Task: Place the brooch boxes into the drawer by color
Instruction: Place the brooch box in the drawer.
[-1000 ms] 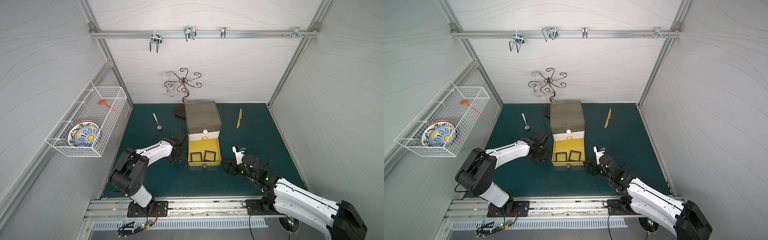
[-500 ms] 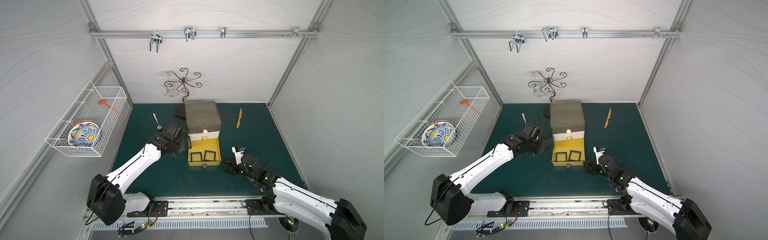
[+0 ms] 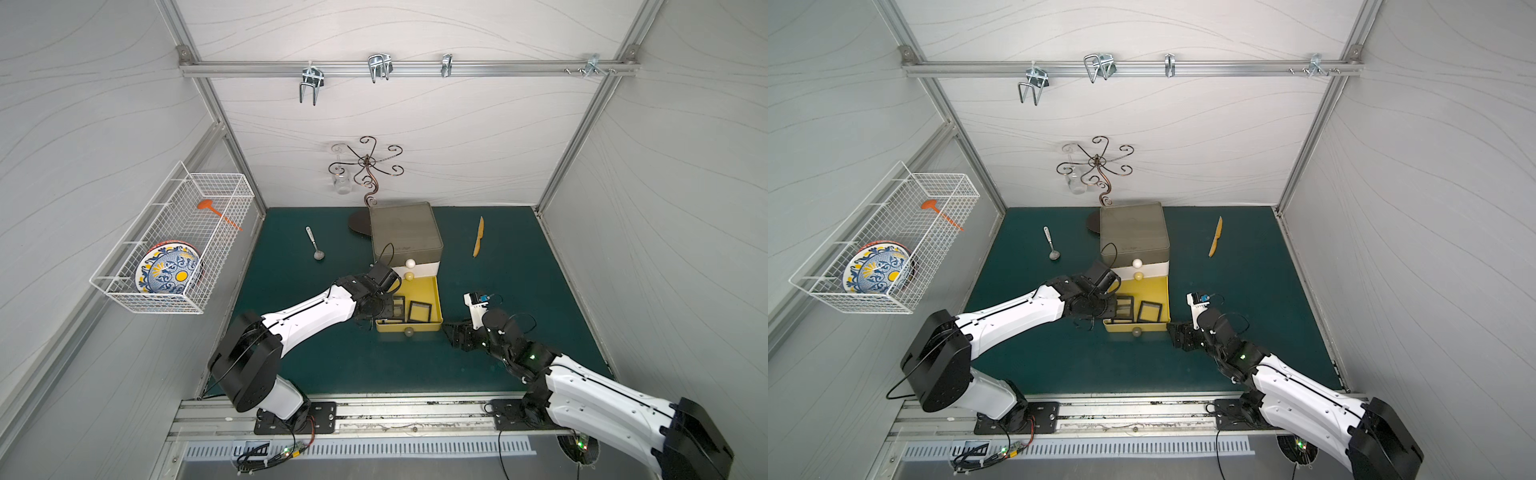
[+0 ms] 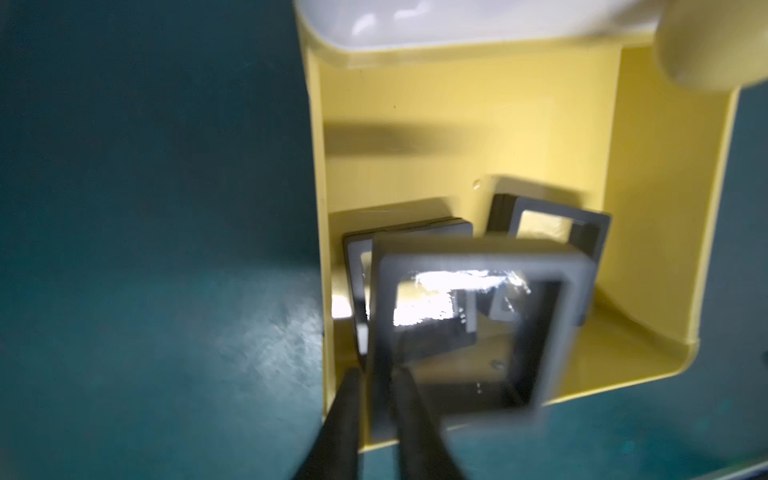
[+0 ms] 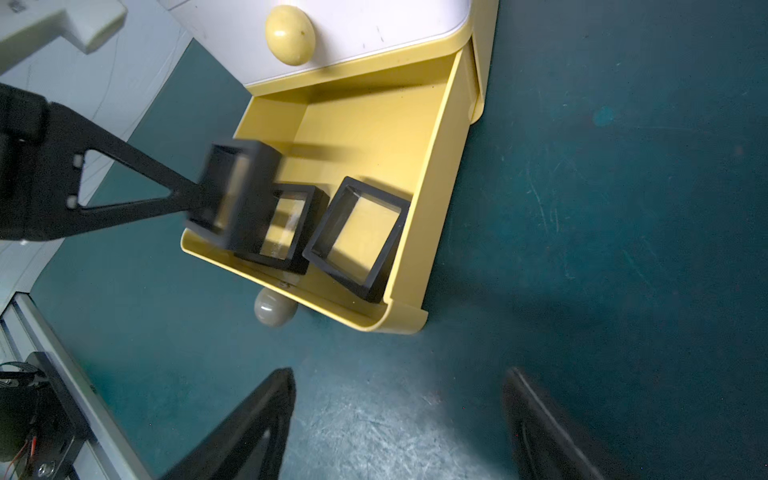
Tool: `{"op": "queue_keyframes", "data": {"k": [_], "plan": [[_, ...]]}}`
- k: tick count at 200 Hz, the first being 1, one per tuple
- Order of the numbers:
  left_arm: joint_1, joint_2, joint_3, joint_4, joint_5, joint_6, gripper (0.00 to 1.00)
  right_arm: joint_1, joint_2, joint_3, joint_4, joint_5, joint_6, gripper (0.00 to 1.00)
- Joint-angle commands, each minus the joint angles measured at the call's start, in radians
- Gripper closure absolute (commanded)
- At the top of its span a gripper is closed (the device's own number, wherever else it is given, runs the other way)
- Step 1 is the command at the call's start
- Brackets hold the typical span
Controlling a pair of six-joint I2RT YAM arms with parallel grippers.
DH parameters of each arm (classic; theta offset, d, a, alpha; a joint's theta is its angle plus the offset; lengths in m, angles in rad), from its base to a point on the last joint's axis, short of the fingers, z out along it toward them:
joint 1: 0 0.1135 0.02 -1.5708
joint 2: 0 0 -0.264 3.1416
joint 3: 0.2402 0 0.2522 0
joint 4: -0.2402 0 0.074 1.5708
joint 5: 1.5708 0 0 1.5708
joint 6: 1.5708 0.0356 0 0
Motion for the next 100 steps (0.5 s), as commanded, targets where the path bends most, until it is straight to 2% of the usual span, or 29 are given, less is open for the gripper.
{"op": "queue_keyframes", "data": {"k": [1,18,33,39,47,59,90,100], "plan": [[-0.007,-0.001,0.019,0.034,-0.011,0.005,0.64,-0.004,-0.018,0.004,-0.008,0.010,0.004,0.17],[-0.007,-0.010,0.026,0.022,-0.025,0.008,0.55,-0.003,-0.010,0.010,-0.006,-0.009,0.008,0.17],[-0.007,-0.026,0.041,-0.003,-0.046,0.018,0.54,-0.003,0.010,0.013,0.021,-0.067,0.032,0.21],[-0.007,-0.036,0.047,-0.013,-0.058,0.019,0.53,-0.003,0.024,0.011,0.041,-0.096,0.048,0.28],[-0.007,-0.054,0.053,-0.025,-0.075,0.023,0.53,-0.001,0.041,0.007,0.072,-0.135,0.067,0.45],[-0.006,-0.085,0.062,-0.040,-0.106,0.030,0.53,0.018,0.060,0.004,0.098,-0.151,0.083,0.65],[0.014,-0.164,0.082,-0.081,-0.154,0.053,0.52,0.082,0.068,0.002,0.088,-0.141,0.084,1.00],[0.031,-0.187,0.081,-0.090,-0.158,0.062,0.52,0.093,0.077,-0.006,0.093,-0.138,0.092,1.00]]}}
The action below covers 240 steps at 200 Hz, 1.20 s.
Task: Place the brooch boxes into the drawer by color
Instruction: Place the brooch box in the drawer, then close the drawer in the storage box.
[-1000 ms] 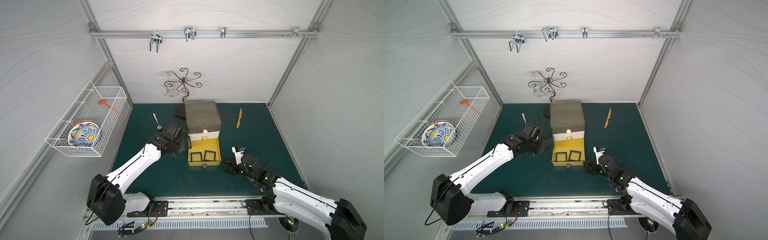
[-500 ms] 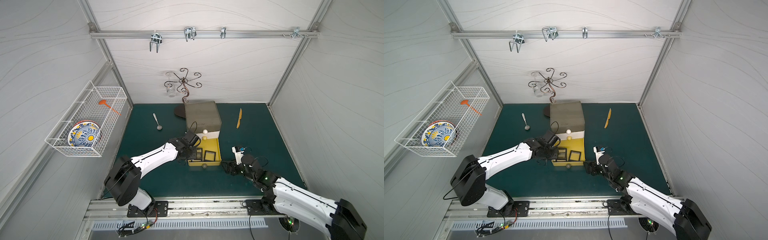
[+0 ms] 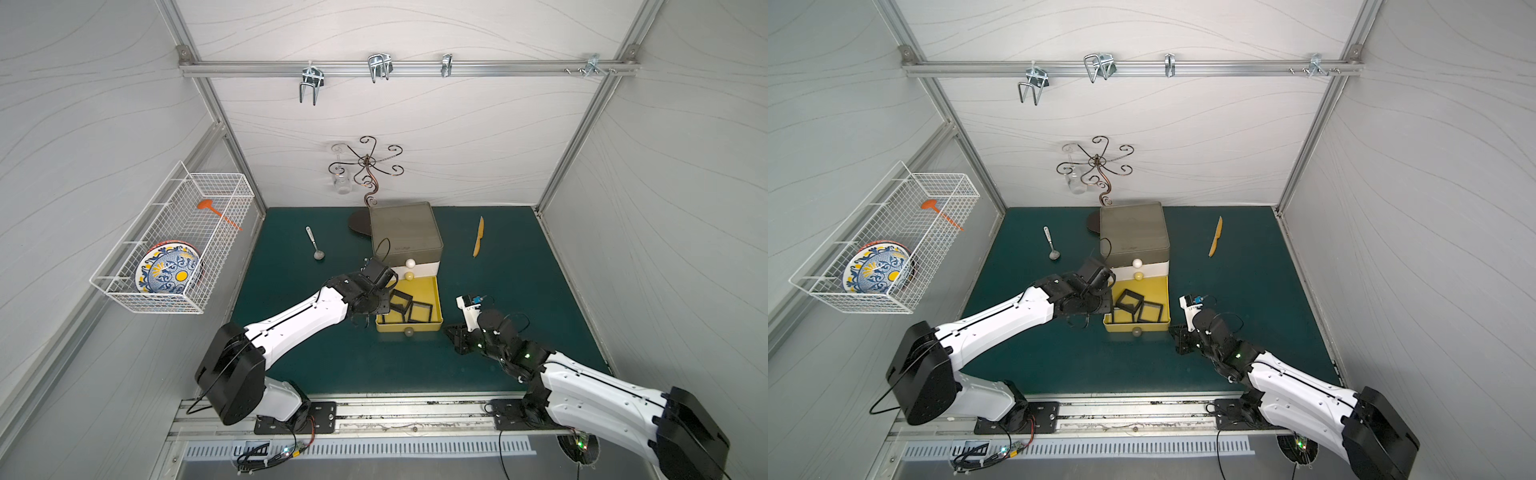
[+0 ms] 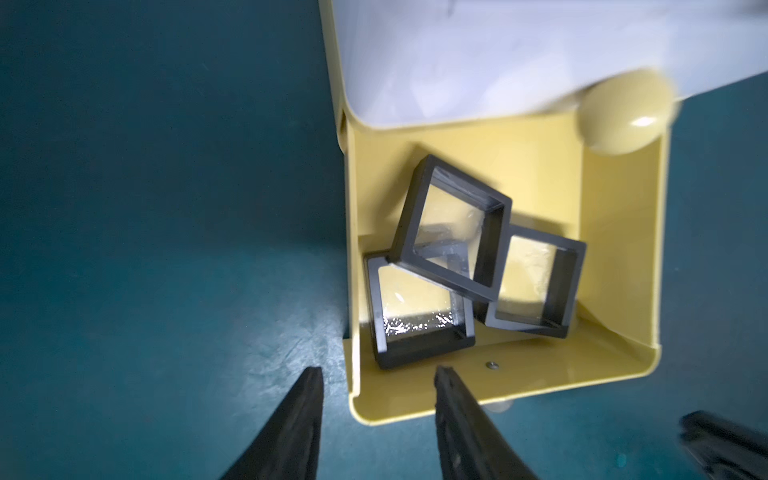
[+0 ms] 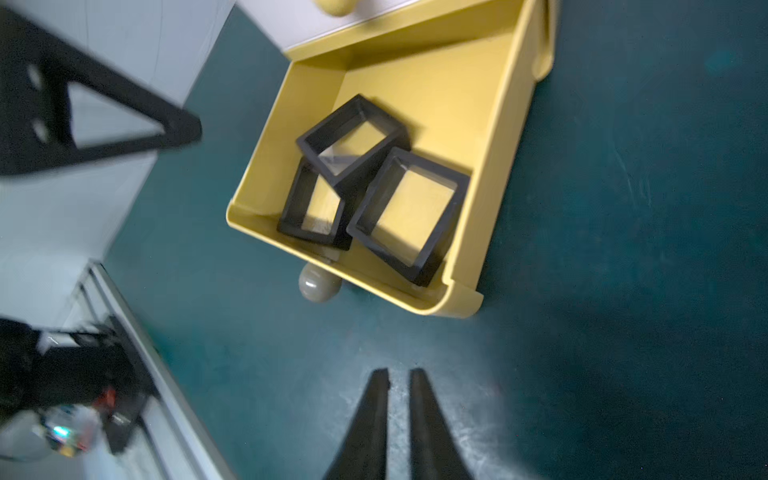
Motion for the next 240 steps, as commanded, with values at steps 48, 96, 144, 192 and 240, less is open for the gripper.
{"op": "queue_keyframes", "data": {"k": [48,96,144,192,240], "plan": [[0.128,-0.148,-0.015,-0.045,-0.058,0.053,0.52,-0.004,0.200,0.074,0.027,-0.008,0.026,1.00],[0.171,-0.200,-0.094,-0.048,-0.066,0.058,0.52,-0.056,0.449,0.230,0.064,-0.045,-0.022,1.00],[0.183,-0.247,-0.139,-0.061,-0.078,0.047,0.52,-0.081,0.581,0.296,0.162,-0.058,-0.024,1.00],[0.191,-0.256,-0.141,-0.083,-0.091,0.054,0.52,-0.086,0.686,0.374,0.221,-0.058,-0.014,1.00],[0.192,-0.240,-0.144,-0.060,-0.077,0.044,0.52,-0.093,0.737,0.431,0.237,-0.017,-0.029,1.00]]}}
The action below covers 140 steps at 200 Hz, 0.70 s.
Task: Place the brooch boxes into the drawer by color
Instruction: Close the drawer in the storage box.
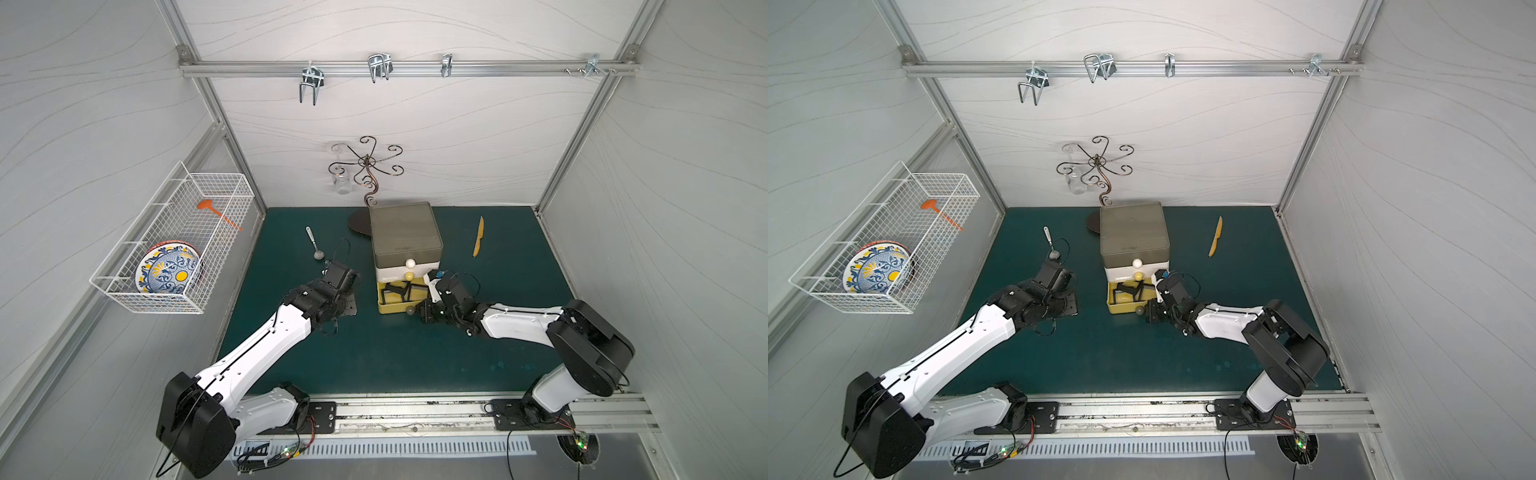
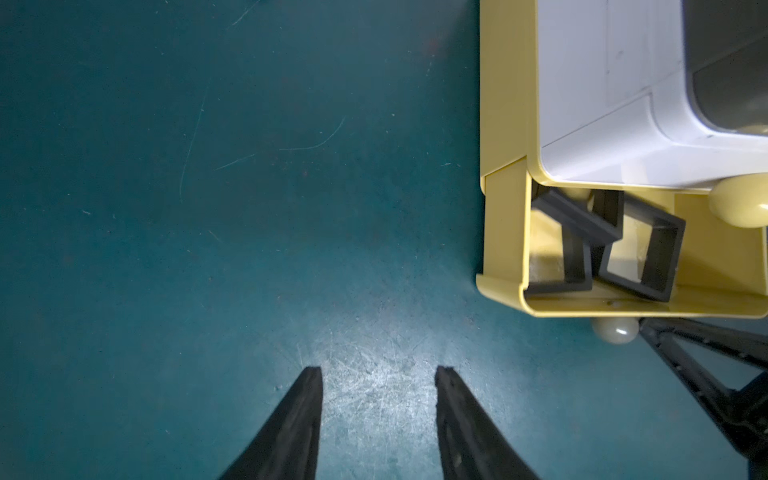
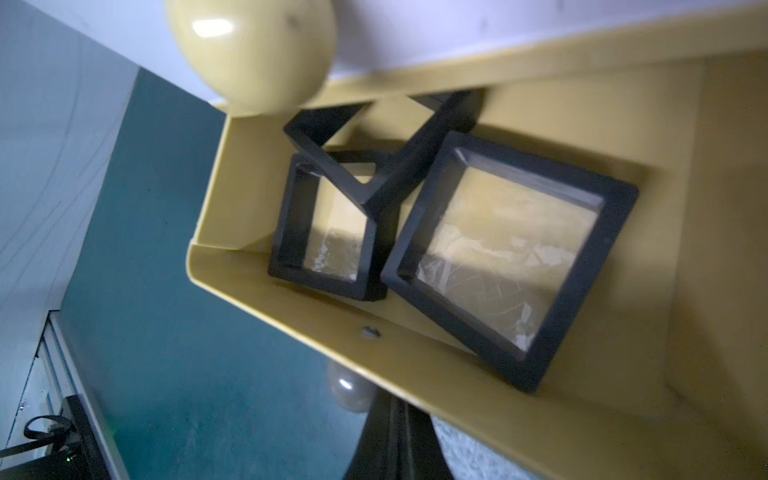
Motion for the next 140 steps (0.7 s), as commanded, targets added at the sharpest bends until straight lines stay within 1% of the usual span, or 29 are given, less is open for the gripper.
{"op": "queue_keyframes", "data": {"k": [1,18,33,57,66,74,83,90,100,113,122,140], "plan": [[0.006,0.003,0.005,0.025,-0.003,0.001,0.52,-0.016,0.035,0.031,0.048,0.039,-0.014,1.00],[0.006,0.007,0.015,0.016,0.006,0.007,0.52,-0.041,0.031,0.023,0.070,-0.026,0.022,1.00],[0.006,0.005,0.028,-0.005,0.007,0.014,0.51,-0.049,-0.022,-0.009,0.090,-0.064,0.043,1.00],[0.006,-0.021,0.026,-0.026,-0.018,0.023,0.51,-0.057,-0.181,-0.080,0.055,-0.098,0.037,0.99],[0.009,-0.031,0.019,-0.023,-0.020,0.024,0.51,-0.081,-0.242,-0.114,0.041,-0.122,0.047,1.00],[0.014,-0.038,0.014,-0.018,-0.020,0.025,0.51,-0.124,-0.285,-0.153,0.060,-0.189,0.073,1.00],[0.018,-0.044,0.008,-0.009,-0.017,0.027,0.51,-0.190,-0.312,-0.201,0.115,-0.301,0.123,1.00],[0.022,-0.044,0.004,0.000,-0.013,0.028,0.51,-0.247,-0.313,-0.233,0.155,-0.387,0.176,1.00],[0.029,-0.045,0.001,0.011,-0.001,0.033,0.51,-0.301,-0.290,-0.253,0.191,-0.475,0.219,1.00],[0.036,-0.045,0.002,0.020,0.006,0.035,0.51,-0.348,-0.237,-0.270,0.239,-0.561,0.252,1.00],[0.040,-0.047,0.003,0.027,0.011,0.041,0.51,-0.358,-0.204,-0.270,0.253,-0.581,0.257,1.00],[0.051,-0.054,0.005,0.028,0.010,0.046,0.51,-0.356,-0.138,-0.254,0.254,-0.575,0.258,1.00]]}}
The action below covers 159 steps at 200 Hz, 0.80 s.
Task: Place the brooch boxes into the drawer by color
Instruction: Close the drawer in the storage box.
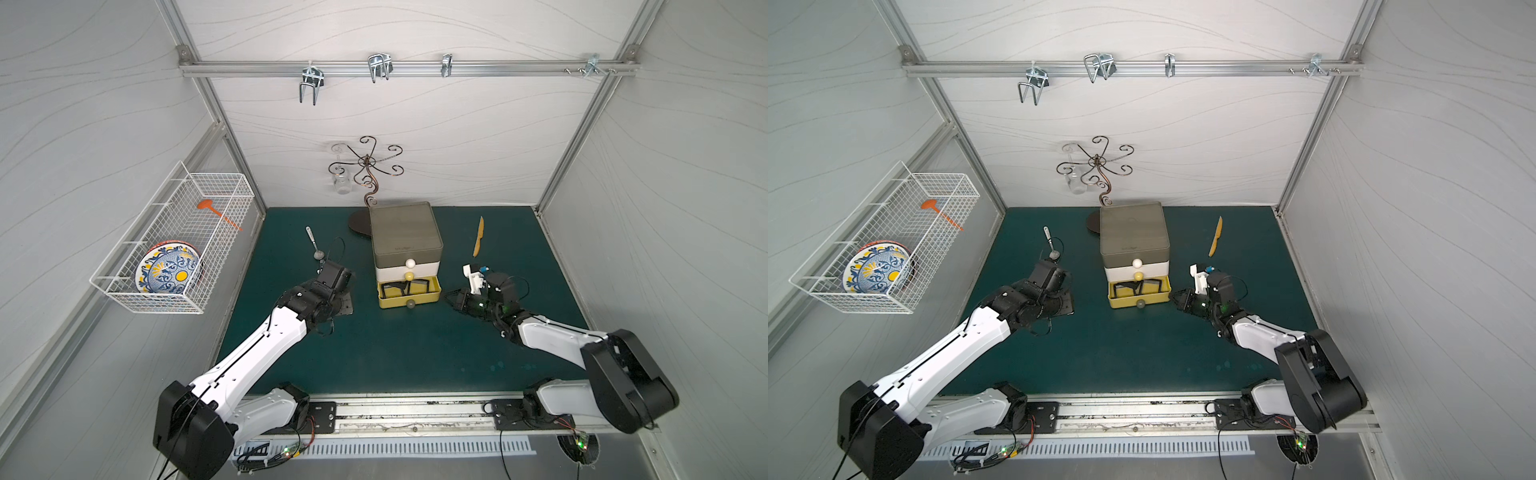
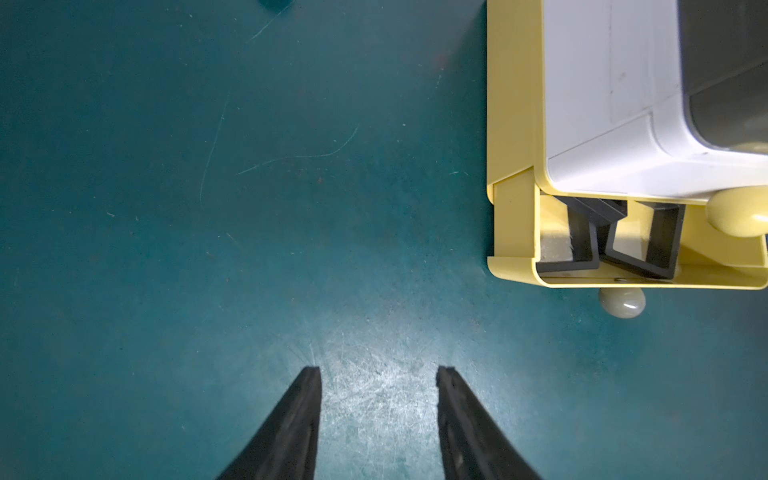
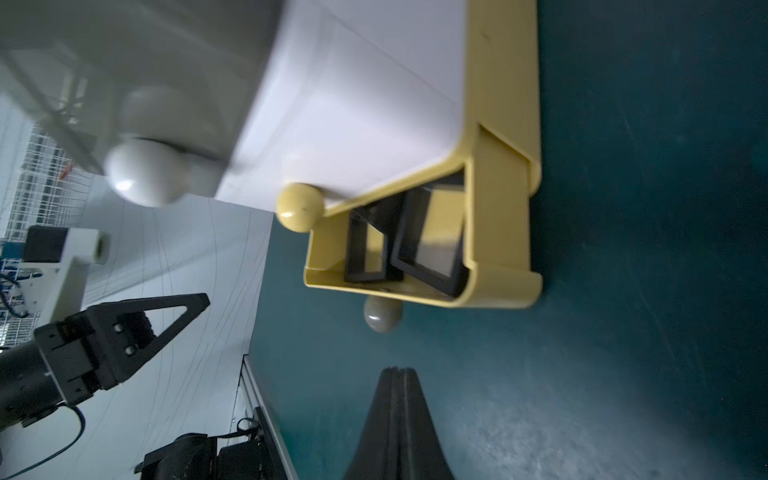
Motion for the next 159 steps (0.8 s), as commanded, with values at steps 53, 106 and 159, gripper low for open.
{"op": "queue_keyframes", "data": {"k": [53,106,159], "plan": [[0.039,-0.072,-0.003,0.001,0.005,0.030,0.51,0.002,0.239,0.054,0.181,-0.021,0.122,1.00],[0.049,-0.101,-0.004,-0.037,-0.022,0.033,0.51,0.014,0.435,0.183,0.293,-0.024,0.183,1.00],[0.096,-0.118,-0.003,-0.036,-0.011,0.038,0.52,0.014,0.516,0.262,0.330,0.018,0.202,1.00]]}}
